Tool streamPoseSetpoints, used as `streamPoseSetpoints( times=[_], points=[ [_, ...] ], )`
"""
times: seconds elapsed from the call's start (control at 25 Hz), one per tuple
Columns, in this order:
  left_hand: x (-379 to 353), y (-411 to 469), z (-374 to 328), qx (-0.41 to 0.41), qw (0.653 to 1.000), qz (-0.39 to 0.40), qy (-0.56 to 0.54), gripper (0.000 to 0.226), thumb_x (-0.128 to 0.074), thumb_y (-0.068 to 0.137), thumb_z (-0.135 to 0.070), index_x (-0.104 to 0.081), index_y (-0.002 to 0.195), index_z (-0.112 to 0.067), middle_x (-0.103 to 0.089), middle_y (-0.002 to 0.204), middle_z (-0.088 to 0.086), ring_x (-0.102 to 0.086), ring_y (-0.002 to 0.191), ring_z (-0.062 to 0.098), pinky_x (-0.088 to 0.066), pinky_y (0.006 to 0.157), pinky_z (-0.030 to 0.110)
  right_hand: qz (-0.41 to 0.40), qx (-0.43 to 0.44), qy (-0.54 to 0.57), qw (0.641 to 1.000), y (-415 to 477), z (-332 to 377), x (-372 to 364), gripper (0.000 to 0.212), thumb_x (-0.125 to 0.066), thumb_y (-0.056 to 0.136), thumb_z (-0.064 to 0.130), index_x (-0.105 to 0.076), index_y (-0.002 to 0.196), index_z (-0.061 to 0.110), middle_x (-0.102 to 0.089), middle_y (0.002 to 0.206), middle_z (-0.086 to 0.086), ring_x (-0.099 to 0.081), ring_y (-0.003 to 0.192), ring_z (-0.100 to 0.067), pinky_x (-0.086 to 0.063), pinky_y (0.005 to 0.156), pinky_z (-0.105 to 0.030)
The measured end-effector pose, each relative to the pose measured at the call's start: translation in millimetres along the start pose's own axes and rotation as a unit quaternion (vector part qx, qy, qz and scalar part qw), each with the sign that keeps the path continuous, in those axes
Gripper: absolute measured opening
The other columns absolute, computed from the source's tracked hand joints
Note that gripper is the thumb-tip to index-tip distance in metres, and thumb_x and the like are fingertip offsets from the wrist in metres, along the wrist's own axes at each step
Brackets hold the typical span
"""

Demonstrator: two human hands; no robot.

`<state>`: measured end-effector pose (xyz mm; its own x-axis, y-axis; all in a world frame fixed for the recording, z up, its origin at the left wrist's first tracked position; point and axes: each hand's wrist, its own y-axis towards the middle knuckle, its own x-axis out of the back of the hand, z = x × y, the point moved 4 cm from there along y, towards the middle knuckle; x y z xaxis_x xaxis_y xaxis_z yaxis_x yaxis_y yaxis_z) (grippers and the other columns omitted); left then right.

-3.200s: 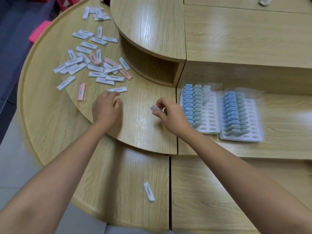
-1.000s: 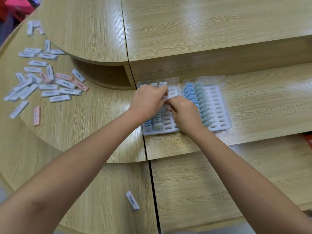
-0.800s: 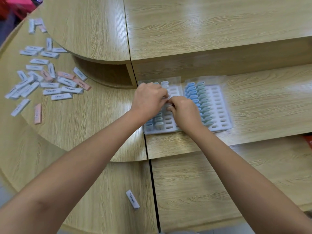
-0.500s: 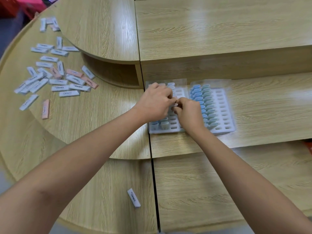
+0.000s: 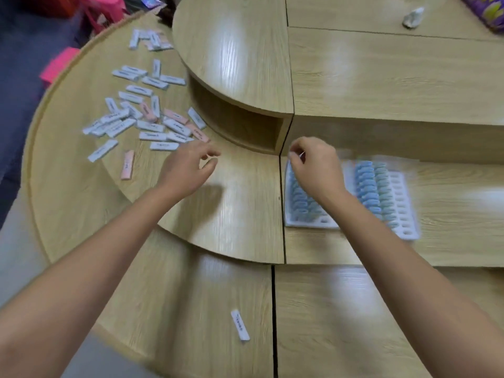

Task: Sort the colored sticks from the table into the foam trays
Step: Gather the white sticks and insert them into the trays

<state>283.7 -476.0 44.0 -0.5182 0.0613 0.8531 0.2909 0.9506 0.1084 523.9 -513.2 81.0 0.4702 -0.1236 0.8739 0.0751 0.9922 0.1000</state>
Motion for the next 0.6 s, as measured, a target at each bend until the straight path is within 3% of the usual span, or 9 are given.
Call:
streamPoseSetpoints(
  times=[0.16, 0.28, 0.4, 0.6],
  points=[
    [28, 9, 79, 0.064, 0.995, -0.033, 0.066, 0.022, -0.057, 0.089, -0.018, -0.067, 0.109, -0.016, -0.063, 0.109, 0.008, -0.056, 0.104, 0.028, -0.041, 0.080, 0.036, 0.082, 0.073, 0.023, 0.994, 35, 66, -73, 0.022, -0.052, 0.092, 0.020, -0.063, 0.109, 0.013, -0.060, 0.104, -0.004, -0.056, 0.092, -0.017, -0.046, 0.078, -0.029],
    [24, 24, 114, 0.058, 0.988, -0.002, 0.140, 0.029, -0.059, 0.088, -0.023, -0.064, 0.115, -0.015, -0.058, 0.119, 0.010, -0.051, 0.111, 0.032, -0.039, 0.087, 0.040, 0.136, 0.084, 0.007, 0.987, 61, 104, -128, 0.026, -0.053, 0.092, 0.022, -0.059, 0.116, 0.015, -0.058, 0.111, -0.005, -0.055, 0.100, -0.019, -0.049, 0.084, -0.036],
    [11, 34, 134, 0.049, 0.987, 0.041, 0.150, 0.031, -0.060, 0.088, -0.028, -0.061, 0.116, -0.015, -0.055, 0.120, 0.008, -0.048, 0.114, 0.030, -0.036, 0.089, 0.040, 0.129, 0.119, -0.048, 0.983, 82, 132, -166, 0.029, -0.055, 0.091, 0.023, -0.056, 0.118, 0.015, -0.057, 0.119, -0.009, -0.050, 0.111, -0.026, -0.045, 0.087, -0.039],
    [6, 36, 146, 0.021, 0.987, 0.033, 0.158, 0.025, -0.059, 0.089, -0.033, -0.061, 0.103, -0.013, -0.059, 0.105, 0.008, -0.052, 0.103, 0.031, -0.035, 0.081, 0.041, 0.104, 0.145, -0.152, 0.972, 93, 148, -203, 0.026, -0.046, 0.094, 0.021, -0.054, 0.116, 0.010, -0.055, 0.121, -0.012, -0.047, 0.111, -0.031, -0.036, 0.087, -0.037]
  ],
)
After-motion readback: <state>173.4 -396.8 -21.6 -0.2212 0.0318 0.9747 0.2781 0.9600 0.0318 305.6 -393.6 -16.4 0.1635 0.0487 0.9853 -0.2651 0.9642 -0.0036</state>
